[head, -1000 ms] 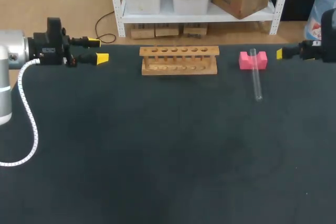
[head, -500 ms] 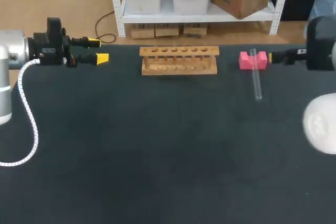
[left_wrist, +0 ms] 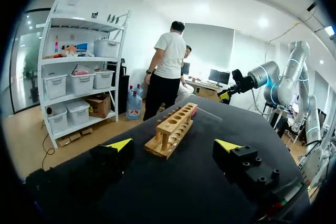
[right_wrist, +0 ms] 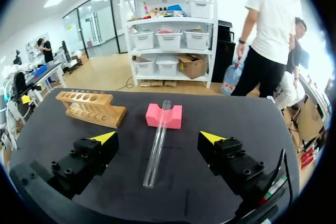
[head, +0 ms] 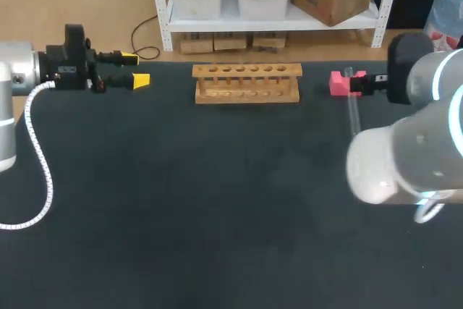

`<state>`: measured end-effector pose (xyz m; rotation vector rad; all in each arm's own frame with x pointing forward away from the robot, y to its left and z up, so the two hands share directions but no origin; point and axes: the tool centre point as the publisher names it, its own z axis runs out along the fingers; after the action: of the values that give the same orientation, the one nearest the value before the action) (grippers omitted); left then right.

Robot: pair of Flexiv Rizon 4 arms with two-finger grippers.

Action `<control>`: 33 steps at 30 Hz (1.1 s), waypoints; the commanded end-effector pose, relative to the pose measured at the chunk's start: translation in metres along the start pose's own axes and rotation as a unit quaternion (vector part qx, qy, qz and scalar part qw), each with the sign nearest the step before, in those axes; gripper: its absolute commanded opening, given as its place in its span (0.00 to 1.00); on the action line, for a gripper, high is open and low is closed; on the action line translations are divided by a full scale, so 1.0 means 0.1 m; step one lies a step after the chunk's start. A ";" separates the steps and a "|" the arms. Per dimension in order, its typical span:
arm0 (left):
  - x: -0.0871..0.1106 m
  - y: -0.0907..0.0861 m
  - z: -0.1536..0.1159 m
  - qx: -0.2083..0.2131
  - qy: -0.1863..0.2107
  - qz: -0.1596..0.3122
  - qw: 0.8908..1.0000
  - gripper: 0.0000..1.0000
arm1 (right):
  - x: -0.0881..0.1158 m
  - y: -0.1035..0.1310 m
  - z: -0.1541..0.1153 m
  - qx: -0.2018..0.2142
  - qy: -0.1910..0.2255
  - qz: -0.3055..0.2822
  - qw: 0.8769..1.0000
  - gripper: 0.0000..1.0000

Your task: Grasp the test tube, adjust it, and insert it.

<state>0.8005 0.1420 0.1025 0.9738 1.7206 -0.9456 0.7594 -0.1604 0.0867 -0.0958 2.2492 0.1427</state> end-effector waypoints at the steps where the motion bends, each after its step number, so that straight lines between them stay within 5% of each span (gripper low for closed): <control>1: 0.01 -0.01 0.00 -0.001 -0.002 0.001 1.000 1.00 | 0.07 0.05 0.13 0.155 -0.008 -0.001 0.988 1.00; 33: 0.01 -0.01 0.00 -0.001 -0.002 0.001 1.000 1.00 | 0.40 0.08 0.57 -0.013 0.056 -0.004 0.998 1.00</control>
<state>0.8005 0.1419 0.1026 0.9739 1.7210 -0.9455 0.7736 -0.1404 0.0230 -0.0592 2.3584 -0.0024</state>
